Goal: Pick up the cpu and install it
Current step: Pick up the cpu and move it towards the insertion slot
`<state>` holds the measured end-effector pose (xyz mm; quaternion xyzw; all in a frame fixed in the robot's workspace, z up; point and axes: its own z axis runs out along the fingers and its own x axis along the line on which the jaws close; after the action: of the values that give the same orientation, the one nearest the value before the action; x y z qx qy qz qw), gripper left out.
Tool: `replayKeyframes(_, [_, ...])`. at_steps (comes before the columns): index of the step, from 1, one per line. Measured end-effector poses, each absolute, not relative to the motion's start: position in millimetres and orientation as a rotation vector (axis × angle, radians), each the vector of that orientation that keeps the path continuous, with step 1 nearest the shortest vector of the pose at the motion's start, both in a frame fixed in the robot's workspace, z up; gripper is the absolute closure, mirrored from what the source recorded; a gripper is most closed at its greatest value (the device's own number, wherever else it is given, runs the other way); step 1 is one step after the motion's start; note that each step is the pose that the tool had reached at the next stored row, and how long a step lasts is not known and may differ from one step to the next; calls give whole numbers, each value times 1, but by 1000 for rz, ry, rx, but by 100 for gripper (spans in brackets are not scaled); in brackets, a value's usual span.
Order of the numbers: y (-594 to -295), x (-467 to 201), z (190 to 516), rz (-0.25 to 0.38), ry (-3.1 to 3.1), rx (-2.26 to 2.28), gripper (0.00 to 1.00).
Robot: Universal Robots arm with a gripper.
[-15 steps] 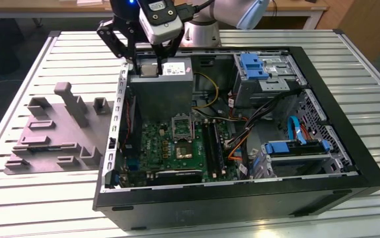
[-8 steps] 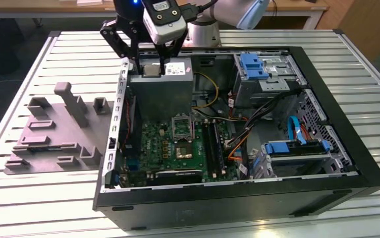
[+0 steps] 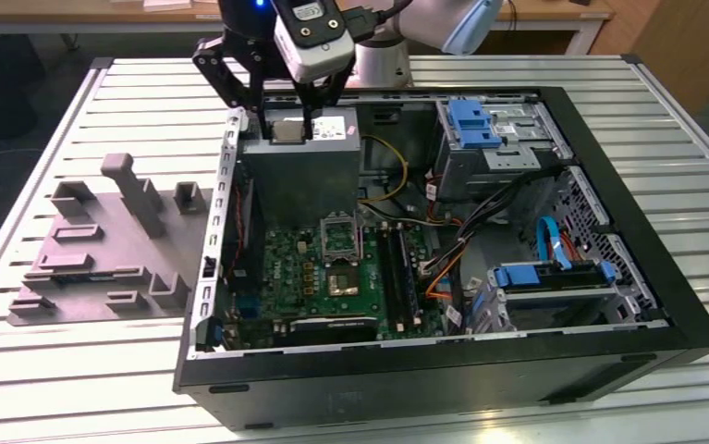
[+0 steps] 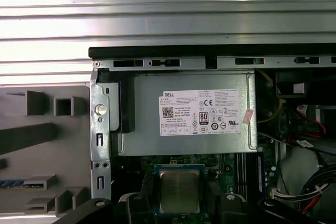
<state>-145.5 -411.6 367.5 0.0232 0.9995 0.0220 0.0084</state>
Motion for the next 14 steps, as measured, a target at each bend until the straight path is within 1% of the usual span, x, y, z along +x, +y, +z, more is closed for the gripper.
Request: replayKeyframes(14, [-412, -137, 367, 69, 3123, 72, 53])
